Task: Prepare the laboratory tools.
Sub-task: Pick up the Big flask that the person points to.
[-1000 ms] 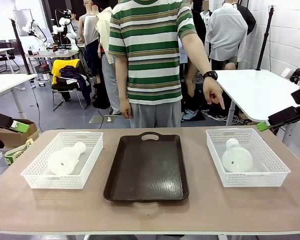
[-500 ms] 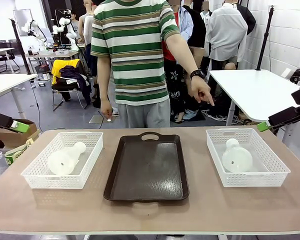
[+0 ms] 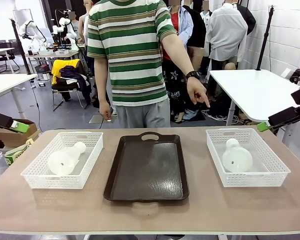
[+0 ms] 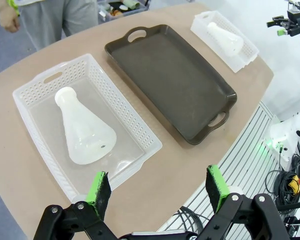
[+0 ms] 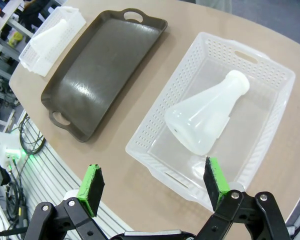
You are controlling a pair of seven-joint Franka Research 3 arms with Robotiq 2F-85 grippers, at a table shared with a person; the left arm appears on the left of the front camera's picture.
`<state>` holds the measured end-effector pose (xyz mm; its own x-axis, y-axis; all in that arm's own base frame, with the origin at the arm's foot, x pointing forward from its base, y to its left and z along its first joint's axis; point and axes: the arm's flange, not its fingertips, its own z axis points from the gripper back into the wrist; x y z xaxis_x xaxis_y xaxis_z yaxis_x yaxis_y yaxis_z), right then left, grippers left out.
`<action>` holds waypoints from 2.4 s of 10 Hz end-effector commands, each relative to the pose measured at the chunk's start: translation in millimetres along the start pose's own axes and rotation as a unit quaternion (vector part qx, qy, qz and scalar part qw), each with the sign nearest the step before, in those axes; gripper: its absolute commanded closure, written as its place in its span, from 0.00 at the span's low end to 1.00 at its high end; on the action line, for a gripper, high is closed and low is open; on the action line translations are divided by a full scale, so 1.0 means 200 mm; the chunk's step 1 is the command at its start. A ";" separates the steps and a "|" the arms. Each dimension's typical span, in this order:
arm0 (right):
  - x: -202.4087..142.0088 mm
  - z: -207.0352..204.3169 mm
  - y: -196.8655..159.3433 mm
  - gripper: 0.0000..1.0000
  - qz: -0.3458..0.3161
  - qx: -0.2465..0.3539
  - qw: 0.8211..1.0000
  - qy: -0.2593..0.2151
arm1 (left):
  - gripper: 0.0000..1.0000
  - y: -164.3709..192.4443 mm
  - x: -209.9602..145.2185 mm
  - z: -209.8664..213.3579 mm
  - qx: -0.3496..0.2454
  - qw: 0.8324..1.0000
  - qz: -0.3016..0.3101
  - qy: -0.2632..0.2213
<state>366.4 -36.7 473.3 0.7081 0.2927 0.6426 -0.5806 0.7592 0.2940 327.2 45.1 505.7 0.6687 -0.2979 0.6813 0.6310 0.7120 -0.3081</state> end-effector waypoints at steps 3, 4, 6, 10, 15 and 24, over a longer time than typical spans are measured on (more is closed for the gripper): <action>-0.01 -0.02 -0.01 0.00 0.006 0.010 1.000 -0.006 | 0.00 0.01 0.00 0.00 -0.008 1.000 -0.006 -0.004; -0.01 -0.02 -0.01 0.00 0.006 0.010 1.000 -0.006 | 0.00 0.01 0.00 0.00 -0.008 1.000 -0.006 -0.004; 0.00 0.00 0.00 0.00 0.000 0.000 1.000 0.000 | 0.00 0.01 0.00 0.00 -0.008 1.000 -0.006 -0.004; 0.43 -0.11 -0.01 0.00 -0.097 -0.120 0.986 0.069 | 0.00 0.01 0.00 0.00 -0.008 1.000 -0.006 -0.004; 0.89 -0.60 -0.10 0.00 -0.235 -0.269 0.916 0.182 | 0.00 0.01 0.00 0.00 -0.008 1.000 -0.006 -0.004; 0.67 -1.06 -0.41 0.00 -0.344 -0.270 0.860 0.261 | 0.00 0.01 0.00 0.00 -0.008 1.000 -0.006 -0.004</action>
<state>593.2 60.2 387.2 0.9823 -0.1872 0.0025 0.1872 0.9823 0.0028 327.3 44.3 505.8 0.6698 -0.3006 0.6790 0.6302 0.7137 -0.3057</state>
